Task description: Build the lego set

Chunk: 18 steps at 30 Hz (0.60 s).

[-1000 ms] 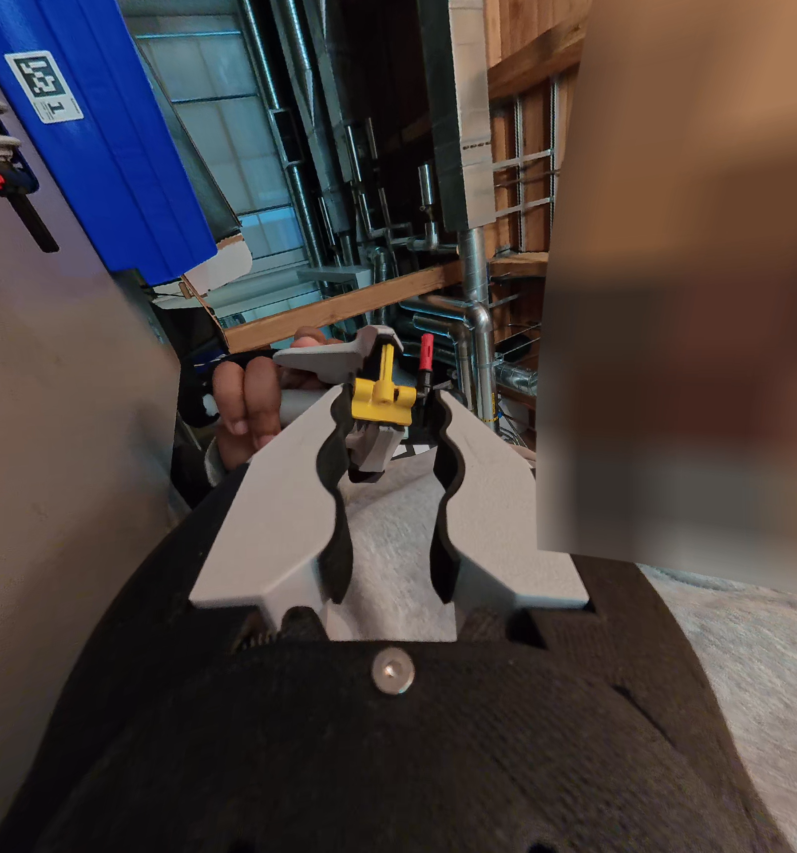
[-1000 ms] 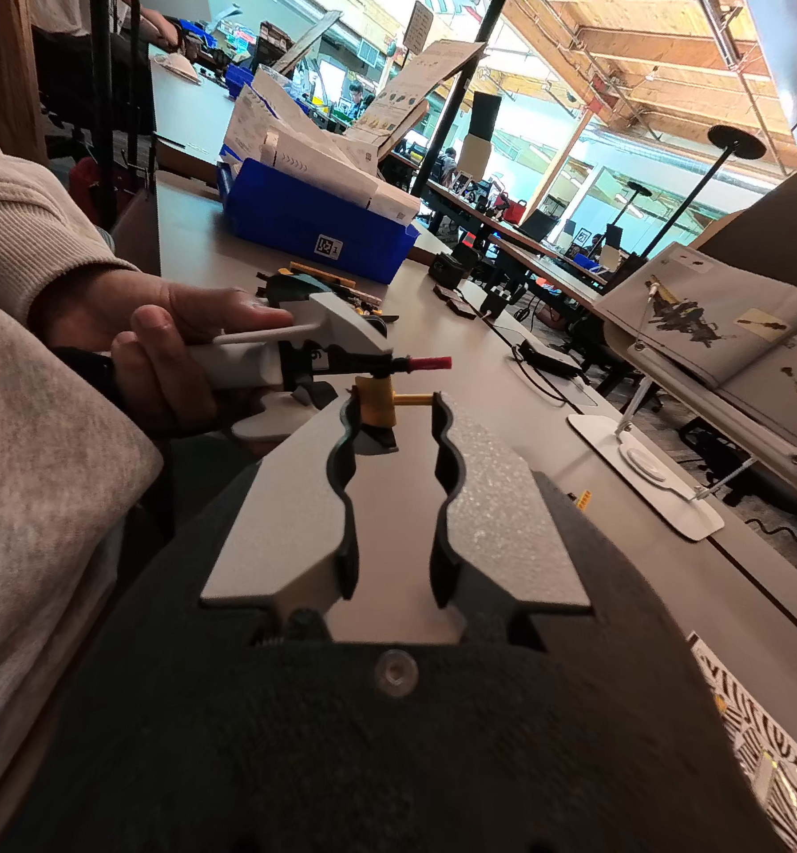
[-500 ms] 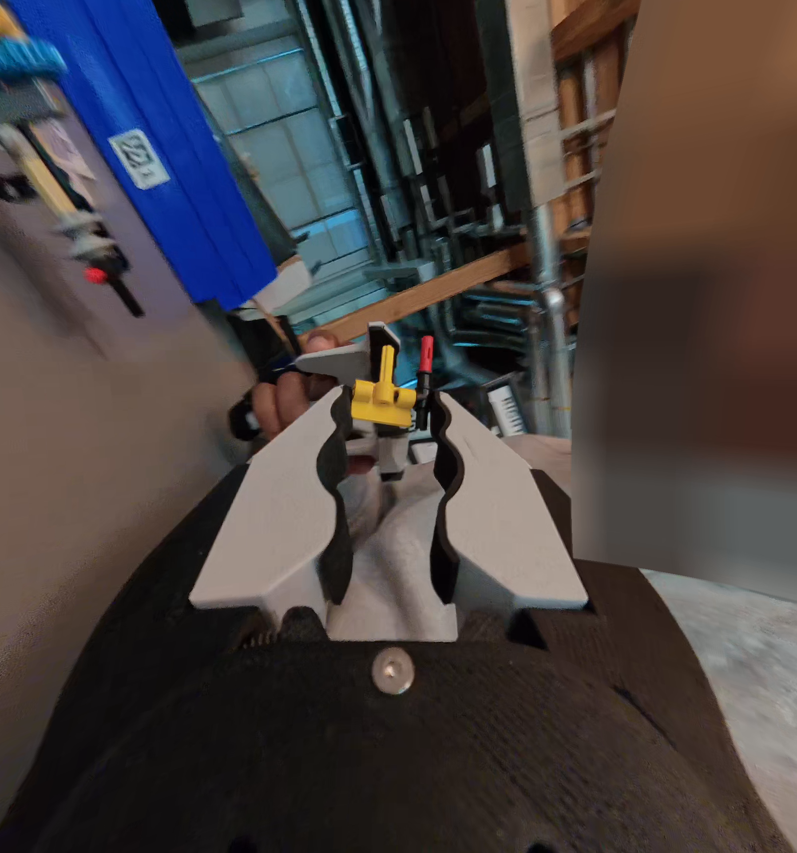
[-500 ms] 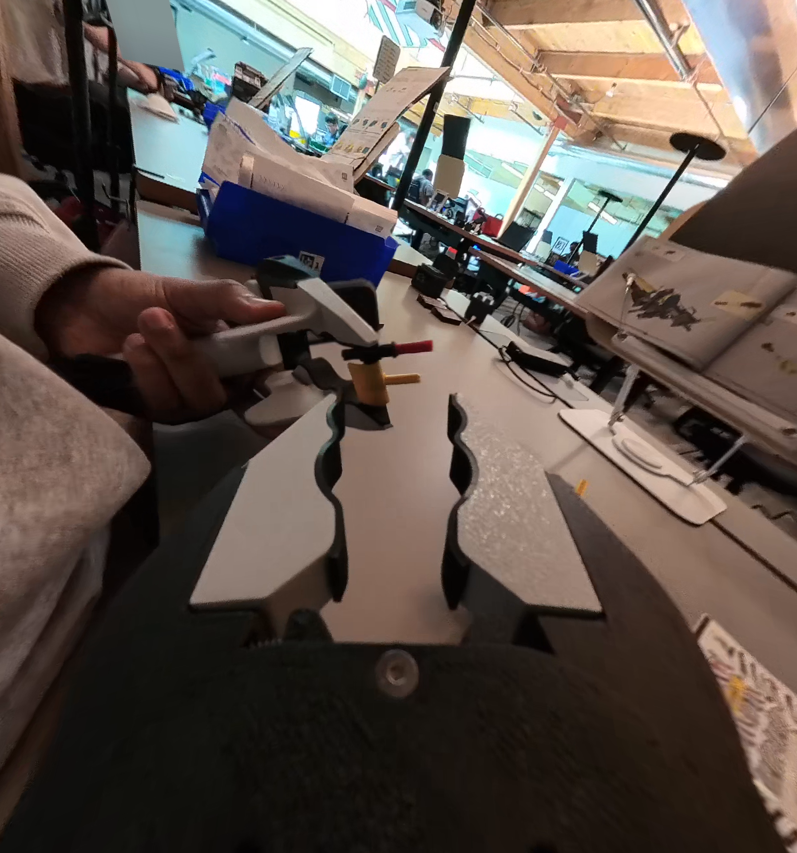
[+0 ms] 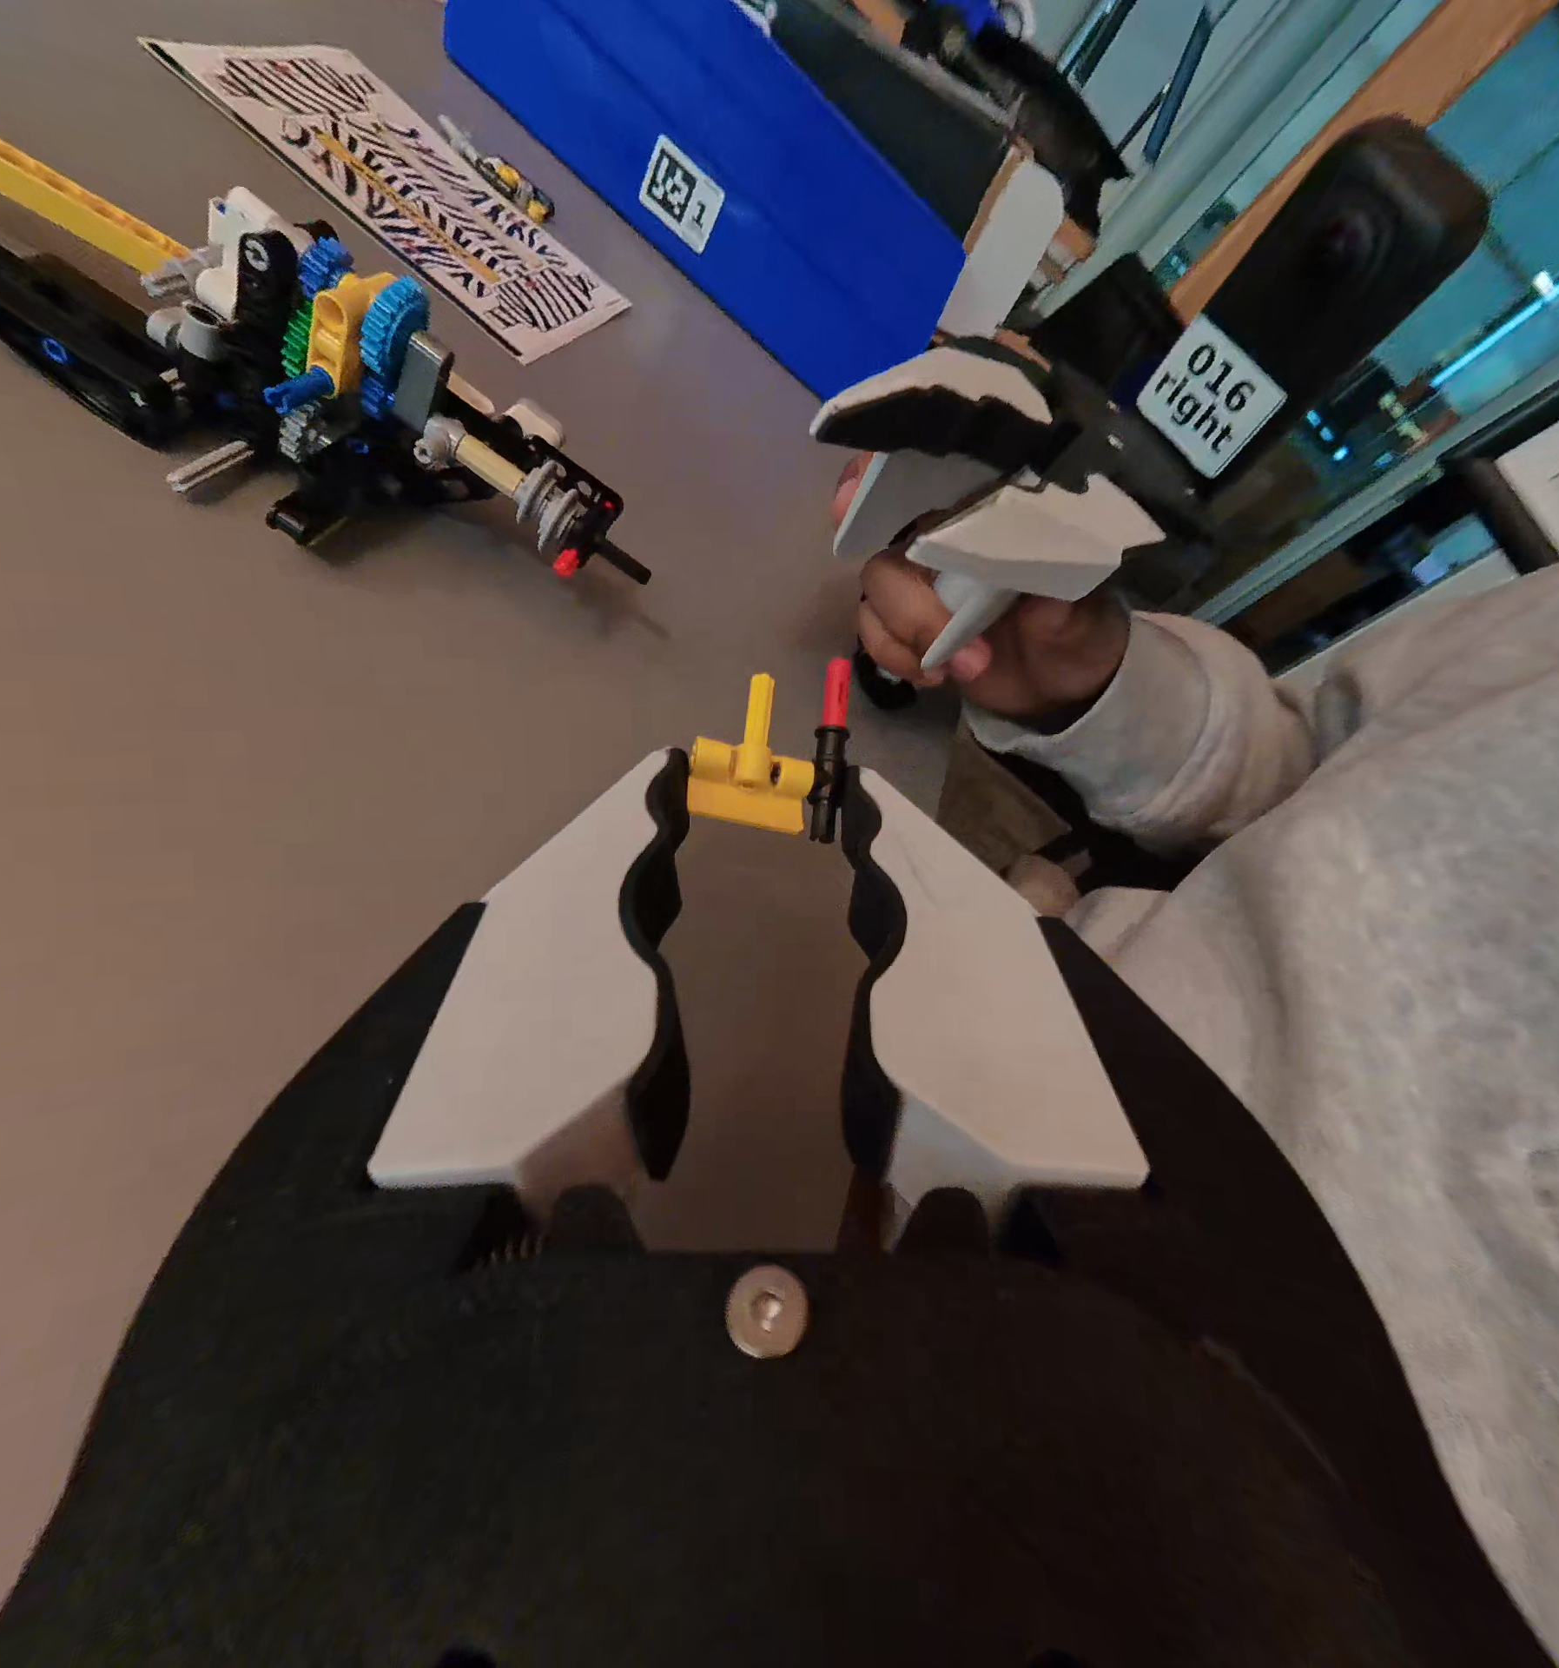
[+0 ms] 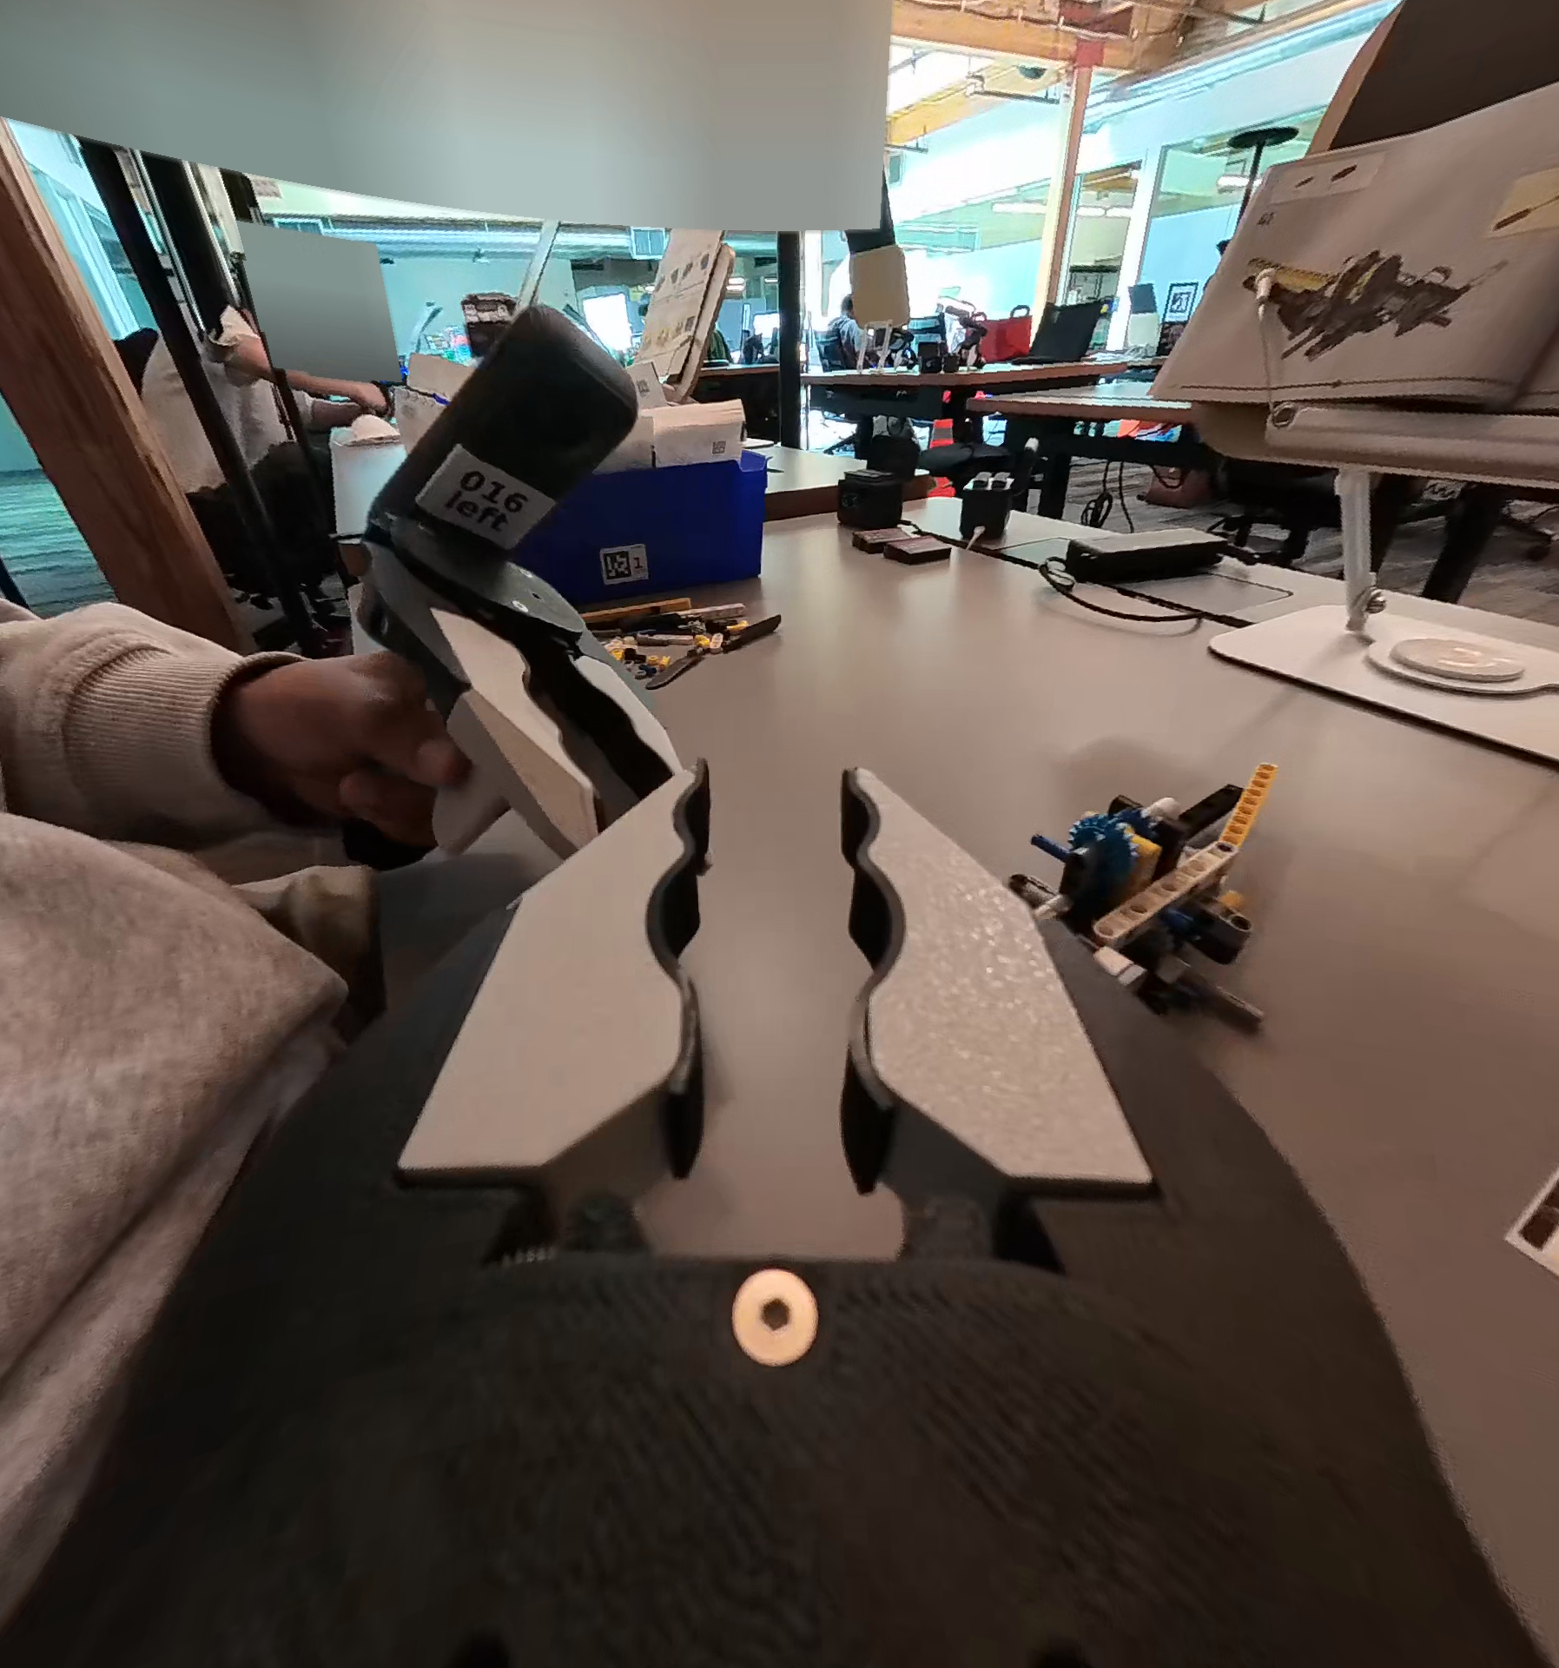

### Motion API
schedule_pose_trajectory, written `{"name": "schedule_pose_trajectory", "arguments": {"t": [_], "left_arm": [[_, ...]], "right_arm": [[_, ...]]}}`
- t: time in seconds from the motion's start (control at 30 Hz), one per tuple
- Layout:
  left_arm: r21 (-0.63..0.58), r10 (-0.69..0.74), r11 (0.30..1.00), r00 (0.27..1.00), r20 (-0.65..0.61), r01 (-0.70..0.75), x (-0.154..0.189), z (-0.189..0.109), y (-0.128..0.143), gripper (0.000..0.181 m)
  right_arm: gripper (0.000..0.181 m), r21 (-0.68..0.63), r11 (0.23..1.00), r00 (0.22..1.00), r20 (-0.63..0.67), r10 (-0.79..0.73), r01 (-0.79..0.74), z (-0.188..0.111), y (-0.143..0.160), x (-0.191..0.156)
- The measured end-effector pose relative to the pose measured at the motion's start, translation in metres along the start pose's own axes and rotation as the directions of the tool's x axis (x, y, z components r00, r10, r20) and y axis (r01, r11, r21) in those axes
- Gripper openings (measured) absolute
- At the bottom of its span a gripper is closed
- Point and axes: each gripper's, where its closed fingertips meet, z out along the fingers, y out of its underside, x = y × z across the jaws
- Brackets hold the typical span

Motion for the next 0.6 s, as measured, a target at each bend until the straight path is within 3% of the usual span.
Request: {"name": "schedule_pose_trajectory", "arguments": {"t": [0.6], "left_arm": [[-0.052, 0.079, 0.996, 0.996, 0.046, -0.077, 0.005, -0.001, 0.005, 0.032]], "right_arm": [[0.017, -0.052, 0.998, 0.998, 0.065, 0.027, -0.023, 0.002, 0.007, -0.011]]}}
